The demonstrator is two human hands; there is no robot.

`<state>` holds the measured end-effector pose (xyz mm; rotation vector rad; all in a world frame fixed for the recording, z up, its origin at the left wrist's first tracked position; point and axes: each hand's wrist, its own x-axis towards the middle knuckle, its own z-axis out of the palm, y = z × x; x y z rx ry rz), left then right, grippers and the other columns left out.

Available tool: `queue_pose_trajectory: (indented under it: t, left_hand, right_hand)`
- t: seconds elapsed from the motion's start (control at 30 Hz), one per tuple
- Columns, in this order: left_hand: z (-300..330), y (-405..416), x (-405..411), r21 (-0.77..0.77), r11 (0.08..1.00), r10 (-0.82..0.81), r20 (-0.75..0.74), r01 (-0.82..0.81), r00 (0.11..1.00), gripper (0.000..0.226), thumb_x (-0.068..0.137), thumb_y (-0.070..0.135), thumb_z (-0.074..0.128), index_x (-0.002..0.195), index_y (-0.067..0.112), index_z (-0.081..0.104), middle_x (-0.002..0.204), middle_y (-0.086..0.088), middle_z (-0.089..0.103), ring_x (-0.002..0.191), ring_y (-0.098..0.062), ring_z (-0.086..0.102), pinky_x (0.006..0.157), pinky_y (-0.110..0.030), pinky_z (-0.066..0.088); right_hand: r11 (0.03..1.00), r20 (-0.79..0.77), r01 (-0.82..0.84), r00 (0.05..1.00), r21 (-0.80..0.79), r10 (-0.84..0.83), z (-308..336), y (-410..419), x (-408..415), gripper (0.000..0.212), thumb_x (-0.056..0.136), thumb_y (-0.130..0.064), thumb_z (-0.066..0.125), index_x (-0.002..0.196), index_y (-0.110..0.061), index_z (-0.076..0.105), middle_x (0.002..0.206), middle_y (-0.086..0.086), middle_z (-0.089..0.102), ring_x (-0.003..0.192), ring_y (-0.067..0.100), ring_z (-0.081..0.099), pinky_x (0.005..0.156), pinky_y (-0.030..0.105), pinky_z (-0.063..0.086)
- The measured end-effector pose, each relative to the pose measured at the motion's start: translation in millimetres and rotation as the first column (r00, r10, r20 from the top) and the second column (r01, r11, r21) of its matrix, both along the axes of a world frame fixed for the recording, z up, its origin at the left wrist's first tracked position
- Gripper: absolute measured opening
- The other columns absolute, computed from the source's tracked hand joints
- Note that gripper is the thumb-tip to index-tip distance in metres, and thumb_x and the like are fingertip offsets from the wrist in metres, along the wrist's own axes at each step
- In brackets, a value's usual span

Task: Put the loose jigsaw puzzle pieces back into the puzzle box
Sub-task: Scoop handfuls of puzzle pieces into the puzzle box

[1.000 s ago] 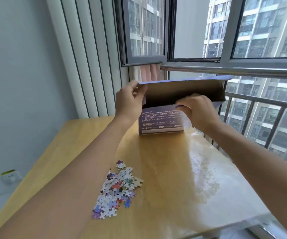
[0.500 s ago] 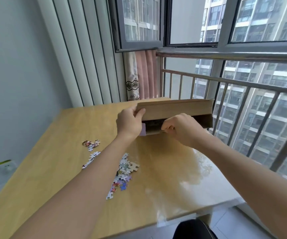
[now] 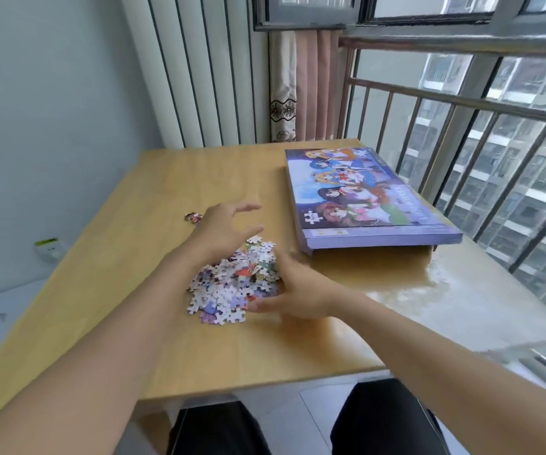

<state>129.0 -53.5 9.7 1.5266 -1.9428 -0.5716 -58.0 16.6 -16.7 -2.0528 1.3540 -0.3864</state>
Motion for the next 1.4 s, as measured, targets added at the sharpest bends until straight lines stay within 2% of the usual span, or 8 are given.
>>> queue_pose_trajectory:
  t: [0.17,0.23,0.33,0.77,1.07,1.2,1.3,1.4]
  left_hand:
    - [-40.2,18.8,55.7,-0.060,0.975,0.208,-0.110,-0.216,0.972,0.039,0.101,0.035,0.053,0.138,0.023,0.058,0.142,0.002,0.057,0.132,-0.015,0.050,0.101,-0.020,0.035]
    - [-49.7,21.4,70.7,-0.062,0.950,0.292,-0.170,-0.306,0.941,0.039,0.102,0.033,0.052,0.139,0.020,0.058,0.142,0.000,0.058,0.132,-0.015,0.050,0.101,-0.018,0.033]
    - [-56.1,12.0,86.7,-0.013,0.921,0.374,-0.246,-0.388,0.895,0.039,0.102,0.035,0.051,0.139,0.022,0.057,0.142,0.001,0.057,0.132,-0.015,0.050,0.102,-0.021,0.034]
    - [-66.4,-24.4,100.1,-0.062,0.902,0.388,-0.313,-0.426,0.867,0.044,0.098,0.008,0.046,0.139,0.019,0.057,0.141,0.001,0.059,0.131,-0.014,0.052,0.110,-0.029,0.040]
    - [-64.5,-22.2,96.4,-0.021,0.934,0.341,-0.237,-0.356,0.910,0.039,0.104,0.028,0.044,0.142,0.023,0.054,0.140,0.002,0.059,0.128,-0.015,0.053,0.105,-0.026,0.039]
    - [-57.2,-8.6,84.7,-0.038,0.992,0.113,-0.165,-0.121,0.980,0.032,0.103,0.033,0.040,0.121,0.032,0.067,0.106,0.013,0.073,0.097,-0.001,0.066,0.086,-0.030,0.053]
    - [-50.9,0.7,76.9,-0.028,0.999,0.041,-0.164,-0.046,0.986,0.028,0.102,0.033,0.044,0.110,0.036,0.071,0.093,0.016,0.073,0.087,-0.006,0.067,0.081,-0.032,0.053]
    - [-48.6,9.5,73.9,0.015,1.000,0.015,-0.169,-0.012,0.986,0.029,0.099,0.039,0.046,0.114,0.038,0.070,0.095,0.015,0.073,0.091,-0.003,0.067,0.085,-0.028,0.053]
  right_hand:
    - [0.983,0.258,0.174,0.949,0.058,-0.183,-10.3,-16.0,52.8,0.093,0.080,-0.051,0.077,0.151,-0.016,0.028,0.129,0.008,0.058,0.115,0.014,0.054,0.081,0.014,0.042]
    - [0.965,0.301,0.264,0.920,-0.003,-0.250,-6.5,-30.9,63.5,0.090,0.083,-0.051,0.068,0.156,-0.020,0.026,0.128,0.006,0.063,0.110,0.015,0.062,0.088,0.025,0.048]
    - [0.925,0.181,0.298,0.949,-0.236,-0.259,2.4,-61.9,70.2,0.064,0.092,-0.044,0.058,0.148,-0.017,0.045,0.154,0.003,0.044,0.107,0.010,0.057,0.091,0.026,0.041]
    - [0.987,-0.162,-0.154,0.976,-0.047,0.145,5.7,-179.8,150.2,0.072,0.102,-0.039,0.051,0.160,-0.012,0.018,0.168,0.011,0.015,0.154,0.024,0.016,0.124,0.035,0.015]
    - [0.915,-0.369,-0.364,0.886,-0.175,0.282,16.3,-142.3,142.1,0.031,0.100,-0.033,0.050,0.117,-0.013,0.067,0.114,0.009,0.064,0.102,0.028,0.061,0.092,0.046,0.050]
    - [0.945,-0.241,-0.269,0.945,-0.183,0.222,35.5,-105.8,104.1,0.028,0.101,-0.035,0.055,0.112,-0.018,0.073,0.104,0.001,0.074,0.091,0.021,0.067,0.080,0.039,0.054]
    - [0.978,-0.124,-0.129,0.986,-0.167,0.109,43.6,-87.7,71.1,0.045,0.092,-0.056,0.062,0.126,-0.027,0.065,0.120,-0.008,0.067,0.108,0.013,0.062,0.088,0.033,0.052]
    - [0.987,-0.157,-0.160,0.975,0.005,0.159,42.3,-68.0,48.9,0.105,0.059,-0.077,0.077,0.150,-0.041,0.037,0.147,-0.017,0.044,0.135,0.007,0.041,0.107,0.036,0.042]
